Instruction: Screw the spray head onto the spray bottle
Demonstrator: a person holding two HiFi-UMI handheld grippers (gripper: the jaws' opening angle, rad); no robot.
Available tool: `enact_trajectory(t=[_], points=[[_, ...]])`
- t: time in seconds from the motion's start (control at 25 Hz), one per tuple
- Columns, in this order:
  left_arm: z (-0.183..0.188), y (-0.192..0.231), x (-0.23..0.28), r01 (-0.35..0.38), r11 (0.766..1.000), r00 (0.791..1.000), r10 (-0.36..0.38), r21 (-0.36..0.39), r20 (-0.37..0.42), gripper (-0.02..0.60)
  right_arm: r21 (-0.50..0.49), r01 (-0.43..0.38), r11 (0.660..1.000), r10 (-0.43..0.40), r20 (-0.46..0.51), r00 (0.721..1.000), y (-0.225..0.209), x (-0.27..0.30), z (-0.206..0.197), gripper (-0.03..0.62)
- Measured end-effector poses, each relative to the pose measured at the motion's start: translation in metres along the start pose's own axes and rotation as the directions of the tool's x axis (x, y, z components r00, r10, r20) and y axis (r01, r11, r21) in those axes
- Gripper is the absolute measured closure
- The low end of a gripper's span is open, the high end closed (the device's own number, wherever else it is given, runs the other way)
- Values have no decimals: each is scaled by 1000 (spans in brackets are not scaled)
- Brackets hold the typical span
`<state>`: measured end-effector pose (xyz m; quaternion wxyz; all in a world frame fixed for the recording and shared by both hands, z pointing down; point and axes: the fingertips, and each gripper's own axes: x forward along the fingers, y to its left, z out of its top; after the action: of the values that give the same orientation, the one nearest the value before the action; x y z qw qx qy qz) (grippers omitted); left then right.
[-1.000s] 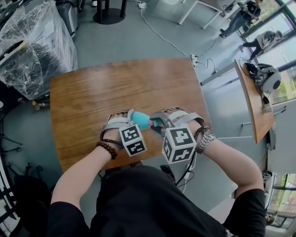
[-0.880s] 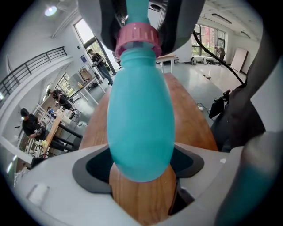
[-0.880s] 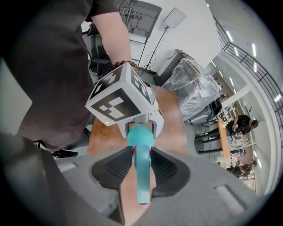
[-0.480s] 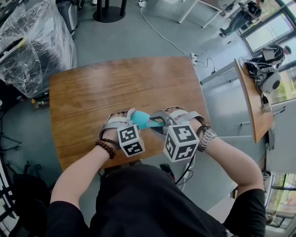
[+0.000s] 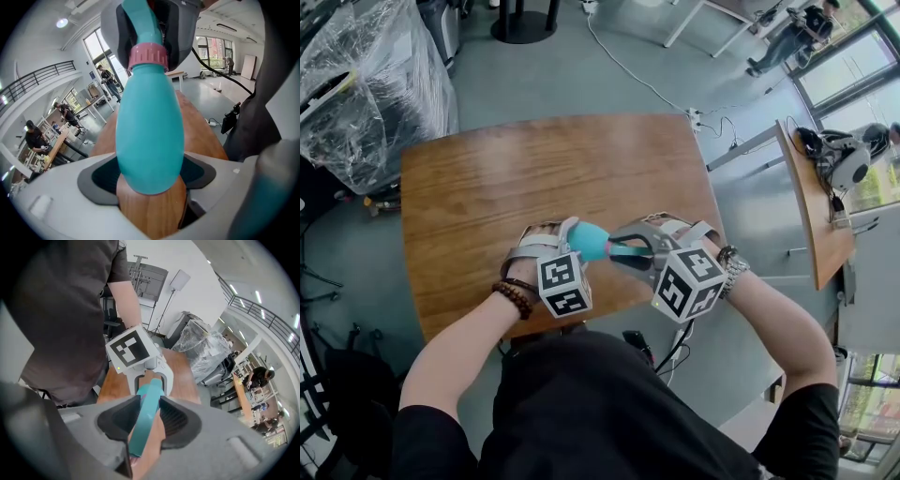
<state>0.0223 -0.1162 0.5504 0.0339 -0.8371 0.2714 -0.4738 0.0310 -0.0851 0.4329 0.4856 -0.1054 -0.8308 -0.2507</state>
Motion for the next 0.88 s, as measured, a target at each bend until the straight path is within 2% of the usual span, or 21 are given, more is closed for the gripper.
enact_trajectory(t=[0.2,0.36,0.48,0.6,0.68,0.72,0.76,0.8,0.84,0.88], points=[[-1,1,-1,-18,1000,999,18,16,-29,171,-13,11,1000,-12,-44,999,2,2,-3,473],[-4,2,0,-51,998,997,53,36,-58,175,41,4,999,-1,-84,996,5,7,-10,473],[-6,5,2,-79,996,994,82,38,-77,178,173,12,985,5,-97,995,3,11,-17,473],[-8,10,2,-112,992,989,116,52,-92,179,375,9,927,21,-77,997,0,14,-22,474],[-9,13,2,-134,989,985,140,62,-101,181,536,11,844,26,-63,998,-4,16,-26,474],[-9,15,3,-145,987,983,152,67,-105,181,625,12,781,27,-53,998,-7,16,-29,474],[-10,16,3,-156,985,981,163,73,-109,182,717,9,697,29,-41,999,-9,17,-33,474],[-10,17,4,-166,983,978,174,81,-113,183,806,-2,591,32,-22,999,-10,18,-37,474],[-10,17,5,-176,980,976,185,90,-117,183,887,-23,461,35,7,999,-10,19,-41,474],[-10,18,5,-185,978,973,197,99,-120,183,950,-55,309,35,47,998,-10,19,-45,474]])
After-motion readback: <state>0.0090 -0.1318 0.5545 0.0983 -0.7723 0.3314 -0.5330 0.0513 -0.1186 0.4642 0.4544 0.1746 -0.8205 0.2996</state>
